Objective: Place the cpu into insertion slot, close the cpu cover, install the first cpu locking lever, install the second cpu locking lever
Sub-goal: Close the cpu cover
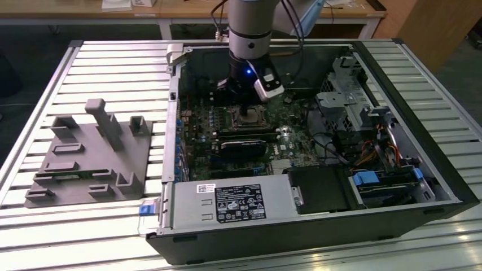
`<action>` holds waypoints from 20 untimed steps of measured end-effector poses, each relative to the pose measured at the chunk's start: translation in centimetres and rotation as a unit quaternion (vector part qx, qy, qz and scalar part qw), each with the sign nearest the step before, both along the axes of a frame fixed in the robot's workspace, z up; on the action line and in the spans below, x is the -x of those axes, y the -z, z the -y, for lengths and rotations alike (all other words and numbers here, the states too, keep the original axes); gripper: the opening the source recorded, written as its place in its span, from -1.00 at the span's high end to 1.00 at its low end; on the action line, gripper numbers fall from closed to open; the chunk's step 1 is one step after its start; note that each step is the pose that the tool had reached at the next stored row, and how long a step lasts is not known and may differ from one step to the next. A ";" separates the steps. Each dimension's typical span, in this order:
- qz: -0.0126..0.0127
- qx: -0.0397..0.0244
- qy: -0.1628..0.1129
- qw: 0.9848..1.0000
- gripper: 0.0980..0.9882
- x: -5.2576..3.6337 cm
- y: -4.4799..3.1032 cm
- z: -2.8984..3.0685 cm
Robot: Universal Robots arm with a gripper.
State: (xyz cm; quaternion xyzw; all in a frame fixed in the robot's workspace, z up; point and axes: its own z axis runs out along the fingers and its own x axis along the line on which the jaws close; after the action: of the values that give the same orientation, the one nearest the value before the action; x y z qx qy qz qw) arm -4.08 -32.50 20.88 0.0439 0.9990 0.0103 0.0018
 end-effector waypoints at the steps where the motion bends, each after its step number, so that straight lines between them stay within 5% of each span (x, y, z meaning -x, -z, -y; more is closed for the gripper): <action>1: -0.001 0.000 0.000 1.000 0.98 -0.34 0.00 0.00; 6: -0.006 0.000 0.000 1.000 0.98 -1.38 -0.02 0.01; 20: -0.006 0.001 0.000 1.000 0.98 -1.38 -2.52 0.00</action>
State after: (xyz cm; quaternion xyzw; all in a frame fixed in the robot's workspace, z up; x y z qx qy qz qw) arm -2.70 -32.50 23.40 0.0440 0.9990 0.0095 -0.0046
